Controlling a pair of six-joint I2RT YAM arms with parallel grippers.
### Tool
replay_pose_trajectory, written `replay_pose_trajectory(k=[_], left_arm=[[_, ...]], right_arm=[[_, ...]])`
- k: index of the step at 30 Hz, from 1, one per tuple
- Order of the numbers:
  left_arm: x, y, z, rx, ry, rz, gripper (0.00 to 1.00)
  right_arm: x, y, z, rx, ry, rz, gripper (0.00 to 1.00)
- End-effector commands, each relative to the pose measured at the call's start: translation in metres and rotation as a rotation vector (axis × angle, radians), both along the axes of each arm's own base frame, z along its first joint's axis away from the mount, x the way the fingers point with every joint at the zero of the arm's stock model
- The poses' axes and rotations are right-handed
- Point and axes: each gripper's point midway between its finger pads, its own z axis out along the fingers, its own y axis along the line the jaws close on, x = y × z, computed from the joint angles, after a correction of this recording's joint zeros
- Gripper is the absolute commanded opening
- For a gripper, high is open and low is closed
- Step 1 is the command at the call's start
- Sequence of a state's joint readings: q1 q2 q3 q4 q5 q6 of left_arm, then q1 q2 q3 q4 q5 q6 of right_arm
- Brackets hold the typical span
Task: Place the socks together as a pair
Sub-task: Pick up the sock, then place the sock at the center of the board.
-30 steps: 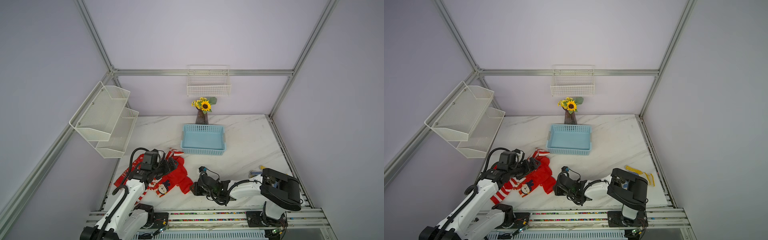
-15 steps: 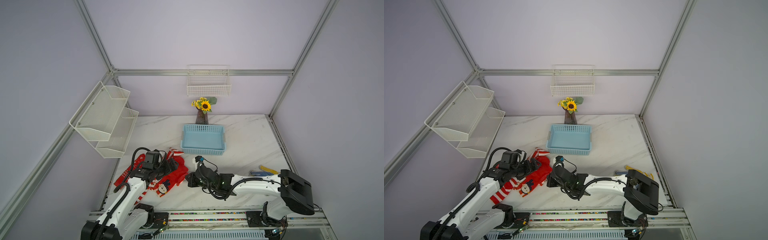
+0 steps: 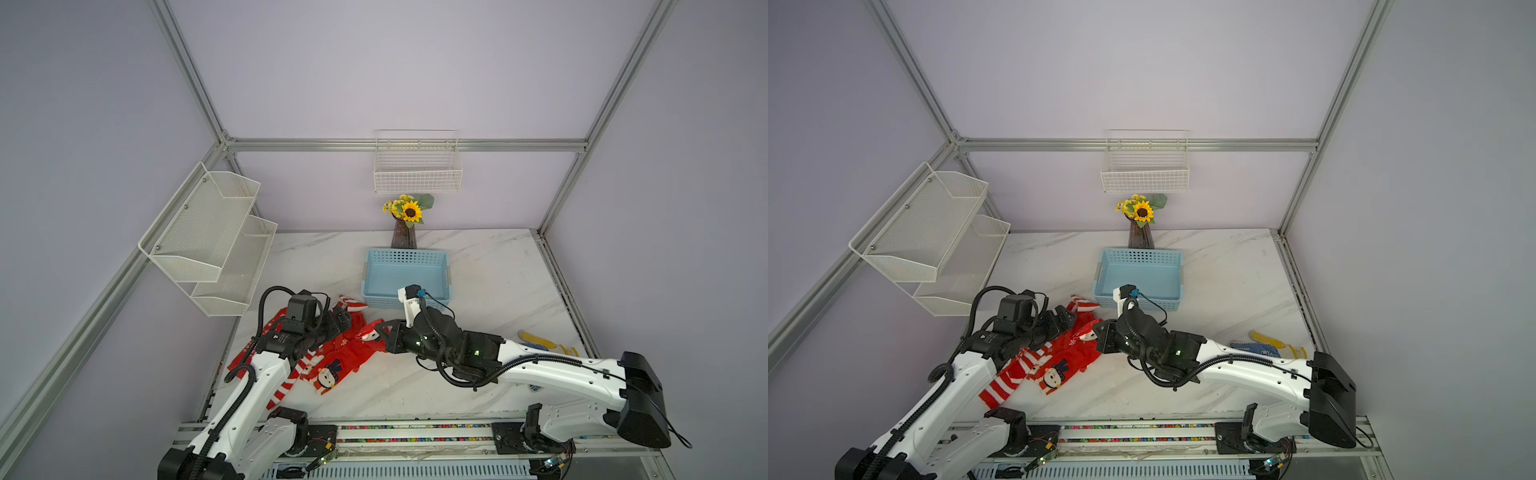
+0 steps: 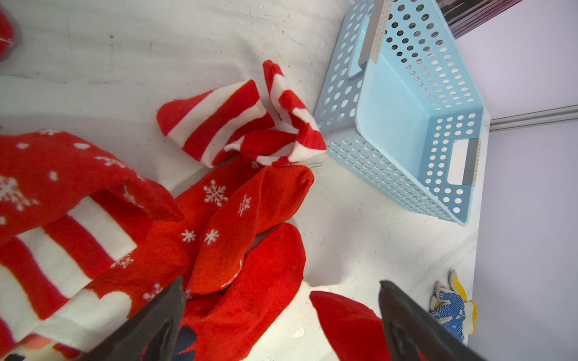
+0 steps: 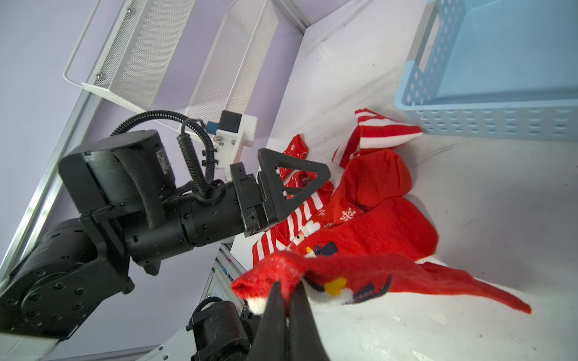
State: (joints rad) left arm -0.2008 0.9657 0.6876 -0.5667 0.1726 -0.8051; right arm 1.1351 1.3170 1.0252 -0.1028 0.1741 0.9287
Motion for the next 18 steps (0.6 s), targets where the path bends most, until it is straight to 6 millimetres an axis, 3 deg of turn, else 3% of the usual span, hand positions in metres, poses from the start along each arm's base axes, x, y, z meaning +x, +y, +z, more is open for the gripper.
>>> replay_pose_trajectory(k=[1, 13, 15, 18], left_arm=[[0.012, -0.015, 0.03, -0.041, -0.054, -0.028, 0.96], [0.016, -0.078, 0.066, -0.035, -0.214, -0.213, 0.97], [0.014, -0.085, 0.069, -0.033, -0.237, -0.237, 0.97], [0.013, -0.088, 0.066, -0.021, -0.246, -0.251, 0.97]], right_arm=[[0.002, -0.033, 0.004, -0.078, 0.005, -0.062, 0.0], [-0.02, -0.141, 0.012, -0.245, 0.076, -0.171, 0.0], [-0.021, -0.147, 0.016, -0.239, 0.09, -0.17, 0.0], [-0.019, -0.139, 0.011, -0.247, 0.127, -0.12, 0.0]])
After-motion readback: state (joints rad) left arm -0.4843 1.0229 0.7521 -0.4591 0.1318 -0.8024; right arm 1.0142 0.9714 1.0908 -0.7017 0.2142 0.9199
